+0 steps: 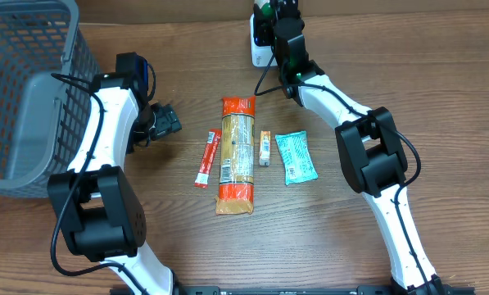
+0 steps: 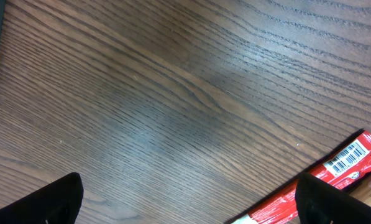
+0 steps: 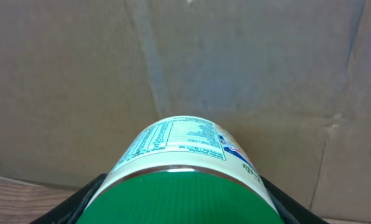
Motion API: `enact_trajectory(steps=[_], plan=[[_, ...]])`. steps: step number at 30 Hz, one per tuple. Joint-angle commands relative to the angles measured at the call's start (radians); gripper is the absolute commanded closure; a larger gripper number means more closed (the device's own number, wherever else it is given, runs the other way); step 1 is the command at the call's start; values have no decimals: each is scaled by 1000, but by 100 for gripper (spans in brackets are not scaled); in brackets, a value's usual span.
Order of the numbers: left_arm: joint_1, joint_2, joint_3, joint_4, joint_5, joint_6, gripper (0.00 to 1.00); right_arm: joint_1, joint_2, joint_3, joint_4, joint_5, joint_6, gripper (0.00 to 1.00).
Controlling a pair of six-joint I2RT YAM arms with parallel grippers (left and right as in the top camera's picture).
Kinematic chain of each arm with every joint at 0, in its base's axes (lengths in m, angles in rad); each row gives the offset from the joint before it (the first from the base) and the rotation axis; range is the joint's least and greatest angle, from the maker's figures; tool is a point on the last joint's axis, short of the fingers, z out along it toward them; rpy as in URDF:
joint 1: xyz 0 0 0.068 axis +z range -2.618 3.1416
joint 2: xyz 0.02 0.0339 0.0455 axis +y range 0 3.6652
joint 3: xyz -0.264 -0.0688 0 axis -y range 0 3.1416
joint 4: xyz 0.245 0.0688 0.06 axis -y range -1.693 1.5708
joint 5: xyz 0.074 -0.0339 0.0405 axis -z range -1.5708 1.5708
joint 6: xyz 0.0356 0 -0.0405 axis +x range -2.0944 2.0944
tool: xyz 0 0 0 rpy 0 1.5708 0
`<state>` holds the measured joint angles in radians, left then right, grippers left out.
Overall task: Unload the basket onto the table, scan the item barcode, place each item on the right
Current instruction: 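Hold the jar in front of the scanner with the right gripper, then carry the jar right and lower it toward the table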
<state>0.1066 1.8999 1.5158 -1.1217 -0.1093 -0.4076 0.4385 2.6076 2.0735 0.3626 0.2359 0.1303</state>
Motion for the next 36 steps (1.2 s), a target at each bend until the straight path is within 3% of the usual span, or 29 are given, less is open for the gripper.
enact_trajectory(steps=[1, 17, 24, 31, 36], plan=[[0, -17, -3, 2, -5, 27, 0, -3, -2, 20, 12, 7, -5, 81], [0, -17, -3, 2, -5, 27, 0, -15, 2, 20, 4, 7, 30, 84], [0, -17, -3, 2, -5, 27, 0, -15, -56, 21, 42, 7, 29, 92], [0, -17, -3, 2, -5, 27, 0, -15, -271, 21, -155, 7, 29, 96], [0, -17, -3, 2, -5, 27, 0, -23, -451, 21, -467, 11, 29, 96]])
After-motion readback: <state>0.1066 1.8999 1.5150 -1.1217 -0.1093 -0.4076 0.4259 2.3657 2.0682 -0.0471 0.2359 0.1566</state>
